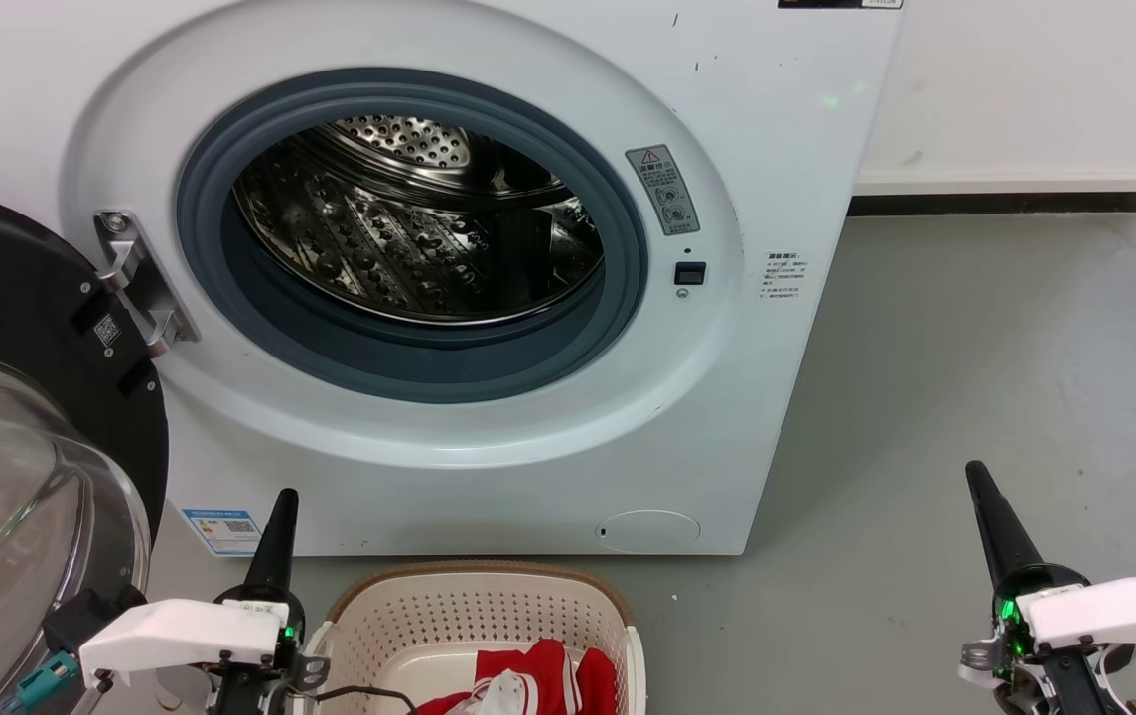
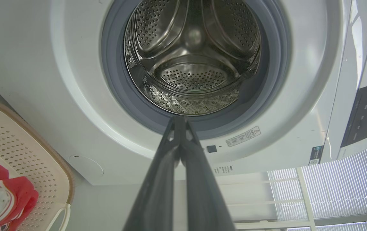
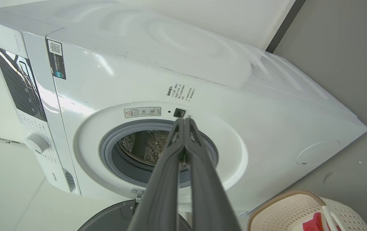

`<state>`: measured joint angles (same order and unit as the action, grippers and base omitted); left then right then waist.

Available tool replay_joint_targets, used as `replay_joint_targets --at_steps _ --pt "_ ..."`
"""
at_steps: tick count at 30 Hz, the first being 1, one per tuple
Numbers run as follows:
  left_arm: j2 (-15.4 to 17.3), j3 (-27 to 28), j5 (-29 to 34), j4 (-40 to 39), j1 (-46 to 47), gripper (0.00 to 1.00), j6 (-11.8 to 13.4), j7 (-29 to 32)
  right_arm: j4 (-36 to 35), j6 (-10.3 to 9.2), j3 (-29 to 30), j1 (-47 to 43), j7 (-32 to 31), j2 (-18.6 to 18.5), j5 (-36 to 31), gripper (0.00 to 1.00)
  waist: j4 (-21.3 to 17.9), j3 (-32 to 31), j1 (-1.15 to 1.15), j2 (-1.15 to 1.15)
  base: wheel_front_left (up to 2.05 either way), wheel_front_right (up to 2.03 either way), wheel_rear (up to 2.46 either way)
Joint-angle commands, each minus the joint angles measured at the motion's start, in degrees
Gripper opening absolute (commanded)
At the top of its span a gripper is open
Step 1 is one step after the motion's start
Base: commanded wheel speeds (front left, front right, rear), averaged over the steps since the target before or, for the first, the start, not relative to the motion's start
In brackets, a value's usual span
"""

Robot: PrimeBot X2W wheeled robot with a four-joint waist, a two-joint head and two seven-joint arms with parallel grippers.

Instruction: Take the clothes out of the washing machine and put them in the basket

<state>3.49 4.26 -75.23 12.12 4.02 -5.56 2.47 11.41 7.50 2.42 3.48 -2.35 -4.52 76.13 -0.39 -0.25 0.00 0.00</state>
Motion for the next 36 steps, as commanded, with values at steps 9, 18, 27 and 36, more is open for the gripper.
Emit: replay_joint_targets --at_steps 9,18,27,36 --pt "-0.13 0.86 -4.95 0.39 1.54 0.00 -0.77 1.36 0.65 -0.01 0.63 1.84 -0.72 -0.16 5.27 0.00 0.09 0.10 0.00 0.00 0.00 0.00 0.00" --pt "-0.31 1.34 -9.09 0.94 1.88 0.00 -1.20 2.34 1.29 -0.01 1.17 2.09 -1.34 -0.04 9.60 0.00 0.18 0.20 0.00 0.00 0.00 0.00 0.00" --pt "-0.48 1.89 -12.97 1.50 2.29 0.00 -1.64 3.26 1.93 -0.01 1.64 2.65 -1.98 0.09 13.61 0.00 0.27 0.30 0.00 0.00 0.00 0.00 0.00" --pt "-0.66 2.41 -16.57 1.97 2.39 0.00 -1.98 4.03 2.58 -0.02 2.09 2.72 -2.56 0.22 17.35 0.00 0.37 0.41 0.00 0.00 0.00 0.00 0.00"
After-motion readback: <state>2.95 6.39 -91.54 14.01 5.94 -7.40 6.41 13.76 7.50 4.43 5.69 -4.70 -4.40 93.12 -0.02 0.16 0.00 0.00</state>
